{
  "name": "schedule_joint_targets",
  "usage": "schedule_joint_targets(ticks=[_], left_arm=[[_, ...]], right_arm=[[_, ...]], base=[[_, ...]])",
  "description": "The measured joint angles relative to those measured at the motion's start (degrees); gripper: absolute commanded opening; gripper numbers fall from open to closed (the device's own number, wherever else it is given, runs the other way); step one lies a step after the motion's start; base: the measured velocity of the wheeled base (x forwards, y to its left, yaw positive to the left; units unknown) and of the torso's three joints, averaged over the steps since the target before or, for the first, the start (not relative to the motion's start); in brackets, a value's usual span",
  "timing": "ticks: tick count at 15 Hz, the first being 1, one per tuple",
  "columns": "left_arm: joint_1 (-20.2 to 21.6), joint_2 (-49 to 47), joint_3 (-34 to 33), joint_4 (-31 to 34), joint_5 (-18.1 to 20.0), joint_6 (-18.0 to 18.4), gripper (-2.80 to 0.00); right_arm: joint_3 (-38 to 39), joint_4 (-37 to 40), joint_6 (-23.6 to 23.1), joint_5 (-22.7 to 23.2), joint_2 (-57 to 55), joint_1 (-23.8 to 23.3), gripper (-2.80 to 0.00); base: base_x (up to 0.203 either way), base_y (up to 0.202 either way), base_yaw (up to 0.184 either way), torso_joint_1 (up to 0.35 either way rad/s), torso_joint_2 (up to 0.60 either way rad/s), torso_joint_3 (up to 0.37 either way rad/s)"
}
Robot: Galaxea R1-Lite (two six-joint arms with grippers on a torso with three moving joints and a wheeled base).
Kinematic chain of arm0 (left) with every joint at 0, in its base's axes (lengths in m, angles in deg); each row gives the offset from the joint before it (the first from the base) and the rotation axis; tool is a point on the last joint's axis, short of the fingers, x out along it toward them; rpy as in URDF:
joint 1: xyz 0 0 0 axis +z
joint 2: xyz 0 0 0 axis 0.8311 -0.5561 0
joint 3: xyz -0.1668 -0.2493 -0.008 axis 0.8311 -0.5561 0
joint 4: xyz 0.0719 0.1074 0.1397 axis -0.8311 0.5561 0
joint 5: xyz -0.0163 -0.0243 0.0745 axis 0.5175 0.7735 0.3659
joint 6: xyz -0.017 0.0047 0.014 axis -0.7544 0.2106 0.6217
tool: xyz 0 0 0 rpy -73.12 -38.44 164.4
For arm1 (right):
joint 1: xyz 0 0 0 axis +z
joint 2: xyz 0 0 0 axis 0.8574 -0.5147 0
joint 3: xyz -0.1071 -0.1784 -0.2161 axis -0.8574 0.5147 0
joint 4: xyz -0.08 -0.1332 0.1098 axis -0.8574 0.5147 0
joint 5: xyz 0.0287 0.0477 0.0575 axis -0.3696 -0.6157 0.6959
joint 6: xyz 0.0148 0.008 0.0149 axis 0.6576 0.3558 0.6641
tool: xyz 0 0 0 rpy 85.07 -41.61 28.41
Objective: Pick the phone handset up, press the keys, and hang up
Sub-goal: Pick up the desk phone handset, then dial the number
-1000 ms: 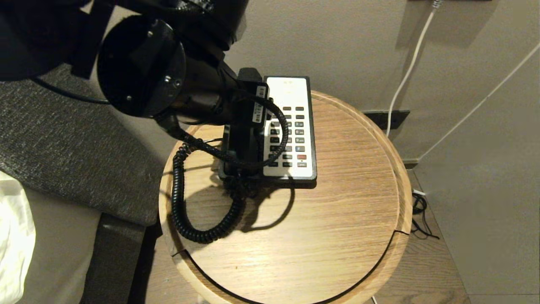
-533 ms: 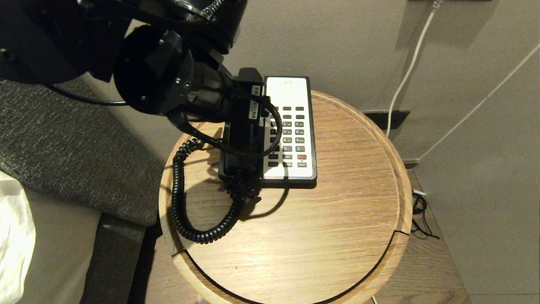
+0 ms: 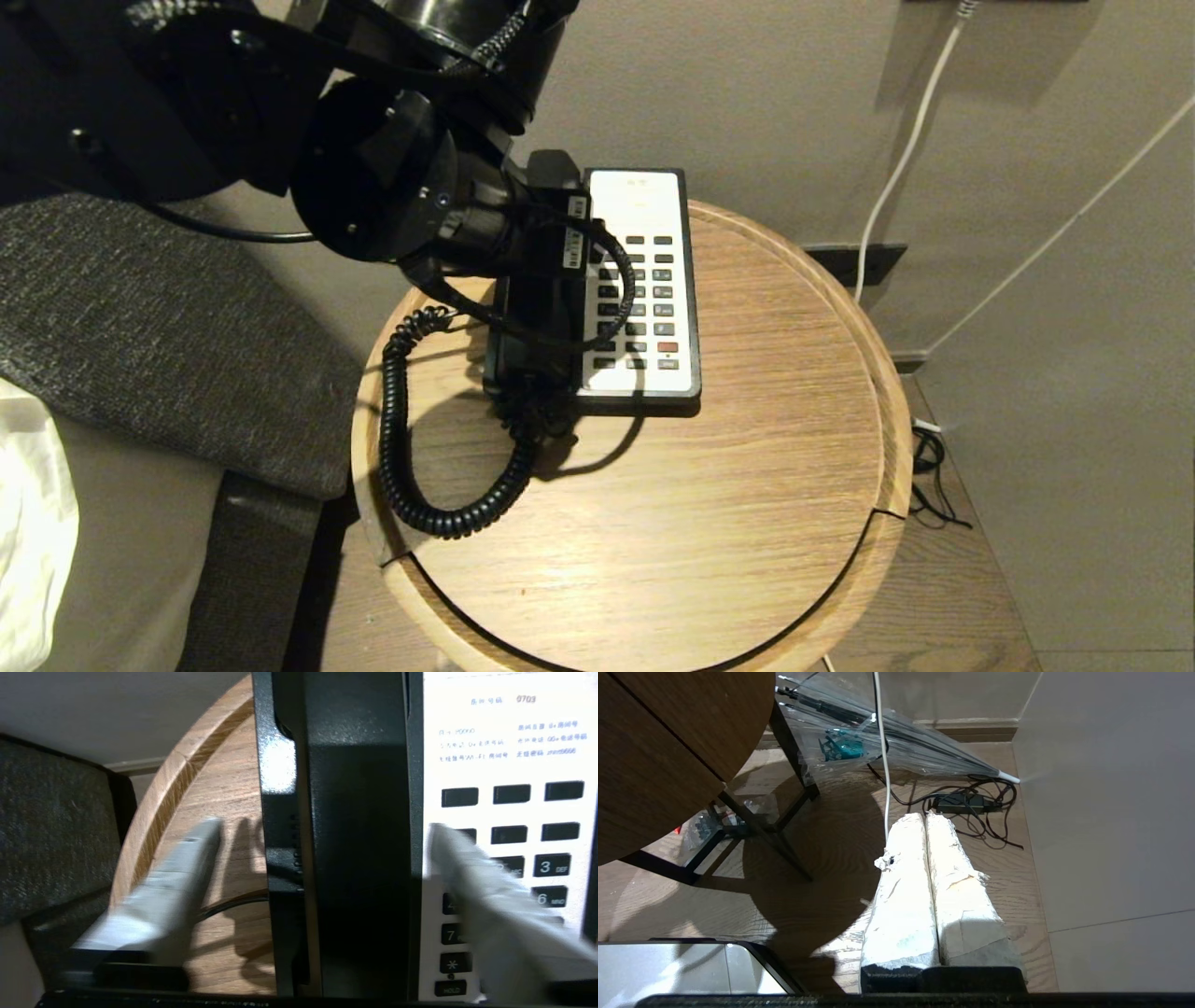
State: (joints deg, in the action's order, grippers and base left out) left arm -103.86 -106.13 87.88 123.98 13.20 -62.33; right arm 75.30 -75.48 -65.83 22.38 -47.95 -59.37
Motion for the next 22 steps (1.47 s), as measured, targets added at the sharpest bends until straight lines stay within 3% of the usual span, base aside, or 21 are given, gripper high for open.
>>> schedule_joint_targets(ticks=[11,16,19,22], left_arm=[[-0.09,0.41,-0.01,0.16,0.06,-1.78,-2.8],[-0.31,5.27,-0.85,1.08,0.08,-2.42,-2.8],[-0.43,11.43,-5.46,0.94,0.9,-3.15,-2.8],[-1.83,20.13,-12.0,0.59,3.34,-6.54,-2.8]], right_arm=[[0.0,0.0,-0.02,-0.01,0.0,0.02,-2.8],[0.0,0.0,-0.02,0.0,0.0,0.0,-2.8],[0.0,0.0,-0.01,0.0,0.0,0.0,-2.8],[0.0,0.0,-0.02,0.0,0.0,-0.02,-2.8]], base=[[0.0,0.0,0.0,0.0,0.0,0.0],[0.0,0.0,0.0,0.0,0.0,0.0],[0.0,0.0,0.0,0.0,0.0,0.0],[0.0,0.0,0.0,0.0,0.0,0.0]])
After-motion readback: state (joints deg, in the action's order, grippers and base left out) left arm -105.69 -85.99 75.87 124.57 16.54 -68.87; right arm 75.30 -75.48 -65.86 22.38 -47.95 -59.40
